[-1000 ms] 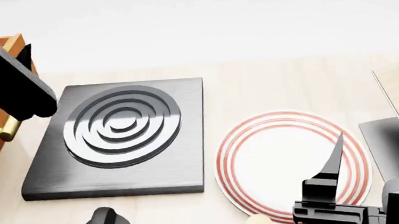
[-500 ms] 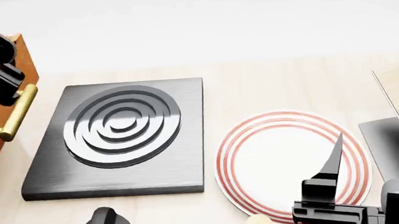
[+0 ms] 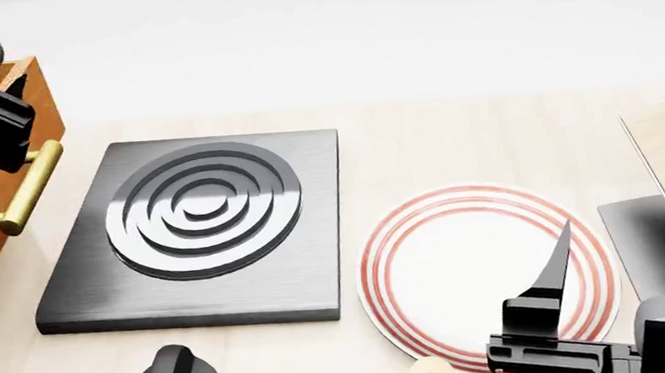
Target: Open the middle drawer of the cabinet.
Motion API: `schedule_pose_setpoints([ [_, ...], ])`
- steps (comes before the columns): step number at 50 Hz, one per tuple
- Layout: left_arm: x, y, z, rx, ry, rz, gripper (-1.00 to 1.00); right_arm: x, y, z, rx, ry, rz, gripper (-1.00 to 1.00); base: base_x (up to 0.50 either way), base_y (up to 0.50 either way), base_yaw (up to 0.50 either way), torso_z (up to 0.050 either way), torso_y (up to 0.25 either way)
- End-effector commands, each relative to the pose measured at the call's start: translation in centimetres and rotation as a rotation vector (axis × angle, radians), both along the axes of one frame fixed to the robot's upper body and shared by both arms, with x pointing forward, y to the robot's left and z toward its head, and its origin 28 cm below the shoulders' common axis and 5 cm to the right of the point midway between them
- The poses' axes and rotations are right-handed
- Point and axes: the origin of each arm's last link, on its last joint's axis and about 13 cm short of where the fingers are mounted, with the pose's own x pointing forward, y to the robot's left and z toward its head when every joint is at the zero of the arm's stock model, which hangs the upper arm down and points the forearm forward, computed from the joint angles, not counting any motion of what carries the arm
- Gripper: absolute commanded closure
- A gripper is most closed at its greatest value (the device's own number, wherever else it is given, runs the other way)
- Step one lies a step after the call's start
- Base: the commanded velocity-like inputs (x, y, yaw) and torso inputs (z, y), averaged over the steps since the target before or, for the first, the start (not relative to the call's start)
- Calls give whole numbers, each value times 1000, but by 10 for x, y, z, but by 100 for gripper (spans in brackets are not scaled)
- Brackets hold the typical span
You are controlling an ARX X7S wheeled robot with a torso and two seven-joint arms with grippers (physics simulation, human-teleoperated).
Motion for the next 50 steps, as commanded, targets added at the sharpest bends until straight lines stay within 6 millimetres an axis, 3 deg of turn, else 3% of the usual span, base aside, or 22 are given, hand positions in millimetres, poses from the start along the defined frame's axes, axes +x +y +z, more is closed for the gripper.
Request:
schedule_pose_setpoints([
  [1,2,-1,-8,-93,50,5,-100,0,0,-1,-1,3,0,-100,0,0,0,0,0],
  [50,15,3,-38,-175,108,81,-100,1,0,-3,-2,10,1,-100,0,0,0,0,0],
])
